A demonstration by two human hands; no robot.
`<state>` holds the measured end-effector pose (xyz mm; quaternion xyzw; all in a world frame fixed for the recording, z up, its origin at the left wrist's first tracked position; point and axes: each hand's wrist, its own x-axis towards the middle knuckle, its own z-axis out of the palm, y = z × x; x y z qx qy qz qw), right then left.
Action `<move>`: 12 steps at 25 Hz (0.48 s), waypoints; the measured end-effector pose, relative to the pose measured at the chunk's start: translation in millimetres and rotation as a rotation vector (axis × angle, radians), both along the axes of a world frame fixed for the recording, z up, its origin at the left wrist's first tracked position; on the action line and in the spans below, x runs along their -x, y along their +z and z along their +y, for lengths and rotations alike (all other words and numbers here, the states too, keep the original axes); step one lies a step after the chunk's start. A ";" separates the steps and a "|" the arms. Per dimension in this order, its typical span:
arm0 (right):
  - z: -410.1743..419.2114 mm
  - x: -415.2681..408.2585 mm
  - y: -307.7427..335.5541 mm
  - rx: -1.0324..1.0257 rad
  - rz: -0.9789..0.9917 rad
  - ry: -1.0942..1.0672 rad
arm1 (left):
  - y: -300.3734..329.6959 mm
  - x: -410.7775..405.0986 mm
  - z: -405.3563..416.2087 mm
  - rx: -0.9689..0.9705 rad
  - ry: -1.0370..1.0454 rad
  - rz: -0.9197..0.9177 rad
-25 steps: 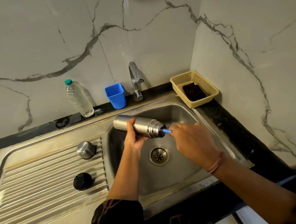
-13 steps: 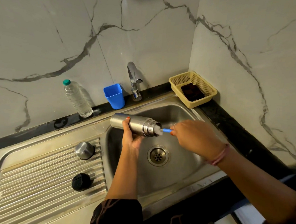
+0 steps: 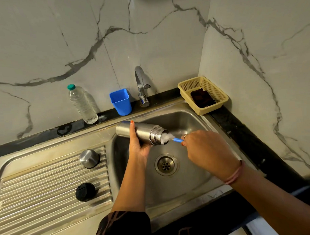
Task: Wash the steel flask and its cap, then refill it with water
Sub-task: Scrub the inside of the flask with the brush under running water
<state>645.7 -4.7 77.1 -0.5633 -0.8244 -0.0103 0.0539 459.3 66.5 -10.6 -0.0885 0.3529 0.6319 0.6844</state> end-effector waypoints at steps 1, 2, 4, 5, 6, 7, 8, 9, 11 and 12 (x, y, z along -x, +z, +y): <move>0.7 0.1 1.9 0.001 -0.005 -0.011 | 0.7 -1.0 -0.5 -0.001 0.004 -0.009; 2.6 3.7 3.2 0.015 -0.014 -0.023 | 0.9 -3.0 -1.1 0.001 0.002 -0.010; 10.7 16.9 1.9 0.075 0.005 -0.038 | 0.7 -6.1 -2.7 0.012 -0.005 0.003; 14.8 22.8 -0.6 0.111 0.012 -0.034 | 0.8 -6.4 -2.8 0.016 -0.009 0.014; 17.9 25.3 -1.6 0.148 0.017 -0.029 | 0.4 -5.4 -2.0 0.020 -0.012 0.023; 19.7 23.4 -1.1 0.187 0.023 -0.024 | 0.3 -3.1 -0.9 0.025 -0.015 0.025; 18.9 18.6 2.1 0.219 0.033 -0.022 | -0.3 -0.4 0.2 0.030 -0.018 0.020; 16.7 12.5 6.5 0.240 0.043 -0.020 | -0.9 2.8 1.4 0.032 -0.017 0.014; 10.7 1.9 15.2 0.209 0.034 -0.017 | -0.4 5.1 0.8 0.022 -0.003 0.007; 8.1 1.9 18.1 0.161 0.004 -0.017 | 0.9 3.6 -0.5 0.016 0.002 0.004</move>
